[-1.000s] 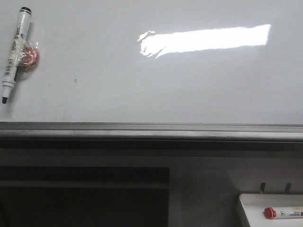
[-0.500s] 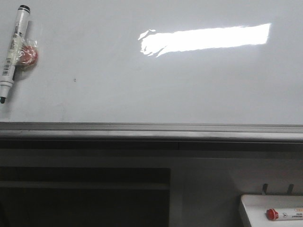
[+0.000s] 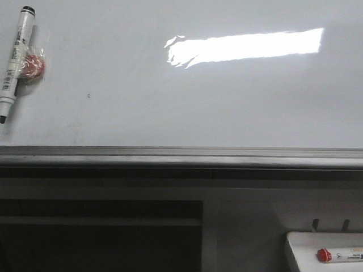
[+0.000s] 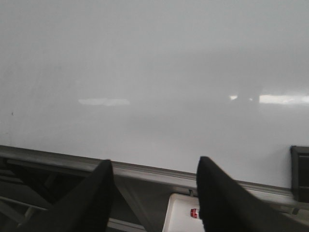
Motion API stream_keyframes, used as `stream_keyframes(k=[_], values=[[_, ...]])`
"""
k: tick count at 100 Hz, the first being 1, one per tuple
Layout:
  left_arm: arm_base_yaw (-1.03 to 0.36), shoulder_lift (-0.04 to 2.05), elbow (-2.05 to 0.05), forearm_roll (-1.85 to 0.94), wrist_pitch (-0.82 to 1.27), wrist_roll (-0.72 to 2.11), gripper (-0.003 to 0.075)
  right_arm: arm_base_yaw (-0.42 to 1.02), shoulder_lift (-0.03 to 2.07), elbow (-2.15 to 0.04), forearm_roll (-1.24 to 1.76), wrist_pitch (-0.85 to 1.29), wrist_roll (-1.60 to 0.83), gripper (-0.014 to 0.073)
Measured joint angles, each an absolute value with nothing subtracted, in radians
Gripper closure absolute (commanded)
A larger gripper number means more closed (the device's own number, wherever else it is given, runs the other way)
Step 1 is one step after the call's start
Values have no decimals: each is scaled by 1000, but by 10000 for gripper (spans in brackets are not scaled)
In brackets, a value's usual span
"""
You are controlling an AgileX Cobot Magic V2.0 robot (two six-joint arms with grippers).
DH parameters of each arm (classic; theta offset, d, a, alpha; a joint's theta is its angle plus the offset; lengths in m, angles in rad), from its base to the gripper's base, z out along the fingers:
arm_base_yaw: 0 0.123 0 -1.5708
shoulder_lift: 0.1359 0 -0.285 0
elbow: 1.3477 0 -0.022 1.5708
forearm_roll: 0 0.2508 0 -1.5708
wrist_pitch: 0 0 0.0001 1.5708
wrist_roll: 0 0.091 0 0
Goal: Write number 2 on whiteboard
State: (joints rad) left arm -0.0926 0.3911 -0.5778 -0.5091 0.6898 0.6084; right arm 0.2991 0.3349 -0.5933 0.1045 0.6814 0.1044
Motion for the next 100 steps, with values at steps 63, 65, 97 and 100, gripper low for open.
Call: stream_keyframes(k=[63, 65, 97, 100], values=[[-243, 776, -658, -570, 532, 270, 335, 362, 350, -594, 110, 684, 103, 225], [-243, 784, -658, -572, 530, 270, 335, 362, 350, -594, 110, 684, 103, 225], [-303, 932, -658, -580, 471, 305, 335, 362, 359, -594, 110, 682, 103, 225], [-309, 943, -658, -581, 460, 305, 335, 362, 365, -594, 110, 682, 103, 225]])
